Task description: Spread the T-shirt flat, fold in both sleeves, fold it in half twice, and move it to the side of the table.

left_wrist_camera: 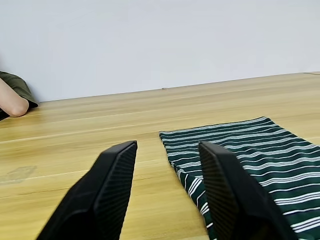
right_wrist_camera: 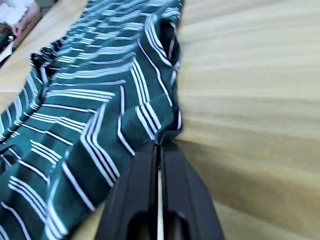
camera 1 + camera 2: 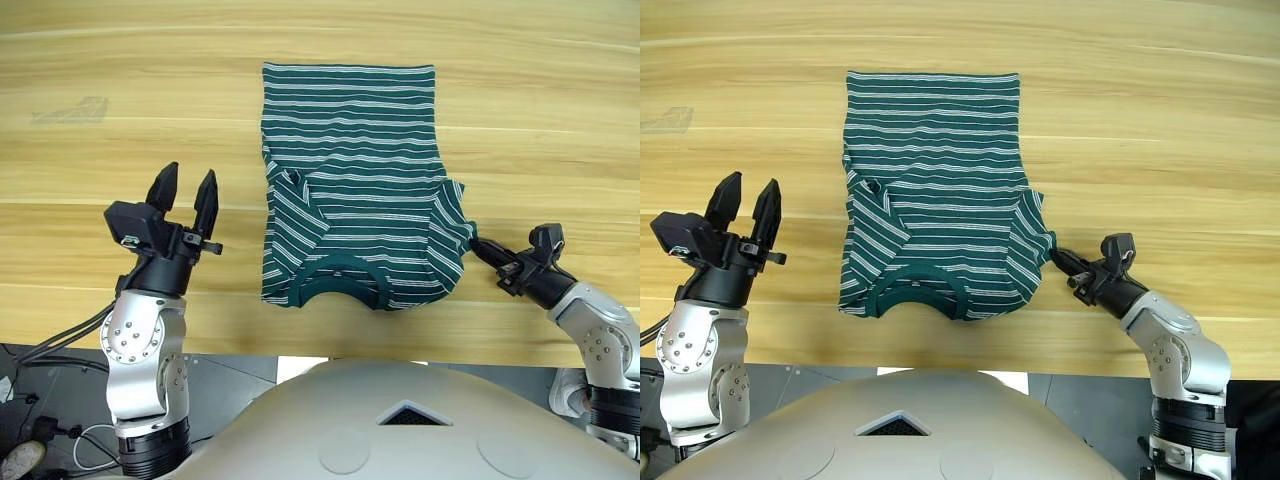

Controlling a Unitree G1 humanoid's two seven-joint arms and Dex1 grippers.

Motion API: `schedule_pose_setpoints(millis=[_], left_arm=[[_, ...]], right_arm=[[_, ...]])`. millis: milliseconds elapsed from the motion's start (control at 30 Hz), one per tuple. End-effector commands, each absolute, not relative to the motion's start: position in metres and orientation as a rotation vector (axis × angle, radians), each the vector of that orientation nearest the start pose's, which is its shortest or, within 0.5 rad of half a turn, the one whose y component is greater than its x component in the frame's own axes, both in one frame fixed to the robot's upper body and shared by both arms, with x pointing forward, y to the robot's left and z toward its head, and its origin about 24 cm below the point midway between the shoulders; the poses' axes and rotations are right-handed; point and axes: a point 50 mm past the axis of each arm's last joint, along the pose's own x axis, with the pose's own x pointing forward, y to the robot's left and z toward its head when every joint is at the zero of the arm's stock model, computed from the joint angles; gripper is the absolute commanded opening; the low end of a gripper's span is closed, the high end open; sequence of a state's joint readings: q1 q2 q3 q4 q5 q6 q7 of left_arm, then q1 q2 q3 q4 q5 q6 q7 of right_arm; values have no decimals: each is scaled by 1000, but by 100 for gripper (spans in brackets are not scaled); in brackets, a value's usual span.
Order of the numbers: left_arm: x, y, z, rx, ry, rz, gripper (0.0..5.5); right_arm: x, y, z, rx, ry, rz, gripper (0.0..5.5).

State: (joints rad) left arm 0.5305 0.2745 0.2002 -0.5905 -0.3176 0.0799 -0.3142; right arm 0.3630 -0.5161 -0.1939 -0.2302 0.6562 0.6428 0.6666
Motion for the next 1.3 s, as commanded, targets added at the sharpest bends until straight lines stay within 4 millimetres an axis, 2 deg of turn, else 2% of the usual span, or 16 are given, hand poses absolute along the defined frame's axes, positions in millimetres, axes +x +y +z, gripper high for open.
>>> schedule_pose_setpoints(millis=[33, 200, 367, 567, 800, 1067, 1300], left_arm=[[149, 220, 87, 74, -13, -164, 231], [151, 220, 88, 75, -16, -168, 231], [152, 219, 89, 77, -18, -179, 231], [152, 218, 88, 80, -12, -189, 231], [151, 215, 86, 81, -3, -208, 231], [151, 209, 84, 81, 4, -234, 231], [151, 209, 81, 81, 13, -238, 231]], right_arm=[[171, -251, 39, 326, 519, 543, 6], [178, -265, 46, 294, 493, 542, 6], [180, -263, 49, 275, 489, 600, 6], [174, -244, 59, 207, 449, 728, 6], [173, -219, 68, 160, 394, 792, 6], [180, -195, 56, 79, 392, 724, 6], [174, -182, 46, 69, 405, 749, 6]])
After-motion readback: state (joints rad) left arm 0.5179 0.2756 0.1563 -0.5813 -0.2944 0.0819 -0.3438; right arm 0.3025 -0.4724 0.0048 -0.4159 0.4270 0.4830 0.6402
